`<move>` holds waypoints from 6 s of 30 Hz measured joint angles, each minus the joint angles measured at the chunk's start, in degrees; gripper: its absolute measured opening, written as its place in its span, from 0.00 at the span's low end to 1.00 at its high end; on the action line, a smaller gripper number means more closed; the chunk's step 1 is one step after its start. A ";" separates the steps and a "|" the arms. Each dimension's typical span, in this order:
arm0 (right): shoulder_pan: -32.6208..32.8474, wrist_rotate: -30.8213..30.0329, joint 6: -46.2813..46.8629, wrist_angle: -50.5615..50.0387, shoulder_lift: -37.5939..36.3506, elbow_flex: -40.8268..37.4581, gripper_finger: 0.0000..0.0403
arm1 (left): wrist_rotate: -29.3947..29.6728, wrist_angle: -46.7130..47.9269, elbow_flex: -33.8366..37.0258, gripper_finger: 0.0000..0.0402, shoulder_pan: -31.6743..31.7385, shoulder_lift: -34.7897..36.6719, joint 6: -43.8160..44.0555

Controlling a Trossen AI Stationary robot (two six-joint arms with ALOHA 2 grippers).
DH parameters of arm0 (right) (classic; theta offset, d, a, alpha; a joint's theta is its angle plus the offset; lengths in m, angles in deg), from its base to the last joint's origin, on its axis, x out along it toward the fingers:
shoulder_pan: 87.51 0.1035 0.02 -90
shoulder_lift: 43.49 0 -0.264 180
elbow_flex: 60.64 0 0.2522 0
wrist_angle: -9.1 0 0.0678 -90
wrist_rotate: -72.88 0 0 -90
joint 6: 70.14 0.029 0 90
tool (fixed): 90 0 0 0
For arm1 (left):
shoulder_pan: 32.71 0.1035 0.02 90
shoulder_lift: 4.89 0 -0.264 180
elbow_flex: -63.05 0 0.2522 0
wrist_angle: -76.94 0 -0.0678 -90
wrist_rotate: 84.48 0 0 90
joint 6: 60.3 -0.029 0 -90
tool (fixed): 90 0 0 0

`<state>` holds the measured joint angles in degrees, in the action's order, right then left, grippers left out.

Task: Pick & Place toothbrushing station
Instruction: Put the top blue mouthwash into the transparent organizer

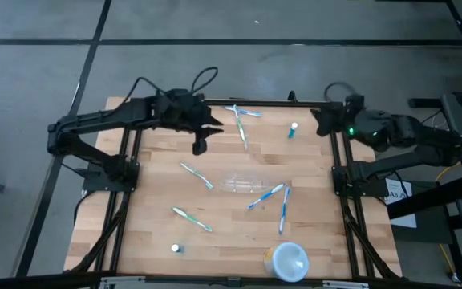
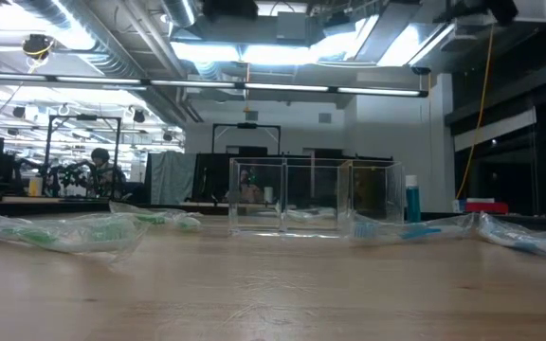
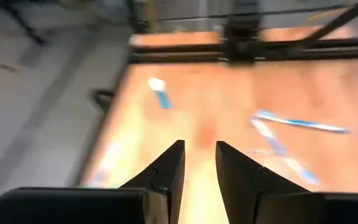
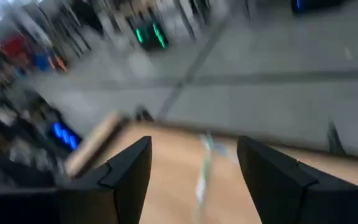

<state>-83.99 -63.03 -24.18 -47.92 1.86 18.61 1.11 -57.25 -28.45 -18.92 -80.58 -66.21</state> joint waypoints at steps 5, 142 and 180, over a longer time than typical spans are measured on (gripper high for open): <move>-1.48 0.00 -16.62 17.88 2.46 0.03 0.60 | -11.10 -13.38 9.26 0.22 3.19 -0.67 3.73; -46.98 50.88 -85.20 -14.50 40.98 0.05 0.60 | 21.86 -11.42 32.37 0.44 -5.89 25.56 18.76; -48.36 51.29 -85.18 -12.83 46.18 0.03 0.34 | 21.59 -11.42 32.38 0.44 -5.89 25.56 20.38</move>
<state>-132.35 -11.74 -109.36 -60.75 48.03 18.63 22.70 -68.67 3.92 -24.81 -55.02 -45.82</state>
